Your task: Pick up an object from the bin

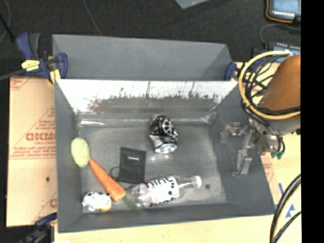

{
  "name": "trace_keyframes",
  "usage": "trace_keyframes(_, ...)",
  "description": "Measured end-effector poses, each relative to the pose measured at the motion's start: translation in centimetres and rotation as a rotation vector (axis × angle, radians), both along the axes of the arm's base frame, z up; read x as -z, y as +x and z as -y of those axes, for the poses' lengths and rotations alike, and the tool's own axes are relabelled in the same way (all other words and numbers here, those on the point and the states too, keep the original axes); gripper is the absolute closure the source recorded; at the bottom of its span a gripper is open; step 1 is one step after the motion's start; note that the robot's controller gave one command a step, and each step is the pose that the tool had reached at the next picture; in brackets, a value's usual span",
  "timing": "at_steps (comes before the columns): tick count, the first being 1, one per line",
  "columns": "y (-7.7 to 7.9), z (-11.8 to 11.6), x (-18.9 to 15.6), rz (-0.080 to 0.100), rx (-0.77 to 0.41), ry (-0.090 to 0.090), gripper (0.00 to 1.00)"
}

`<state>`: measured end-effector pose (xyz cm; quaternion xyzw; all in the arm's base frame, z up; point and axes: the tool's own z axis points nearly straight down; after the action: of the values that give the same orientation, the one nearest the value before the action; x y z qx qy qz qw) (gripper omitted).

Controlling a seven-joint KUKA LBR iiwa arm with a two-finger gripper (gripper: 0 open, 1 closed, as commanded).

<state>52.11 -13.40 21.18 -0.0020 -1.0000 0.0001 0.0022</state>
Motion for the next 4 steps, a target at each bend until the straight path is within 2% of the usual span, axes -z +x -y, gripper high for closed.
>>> trace_keyframes(1,0.2,-0.1,-0.5,0.008,-0.004,-0.002,0.00)
trace_keyframes(2,-1.3,-2.8,5.6,0.008,-0.148,-0.001,0.00)
trace_keyframes(3,-0.1,-9.7,6.1,0.011,-0.268,-0.002,0.00)
trace_keyframes(4,0.1,-10.4,8.3,0.010,-0.409,-0.002,0.00)
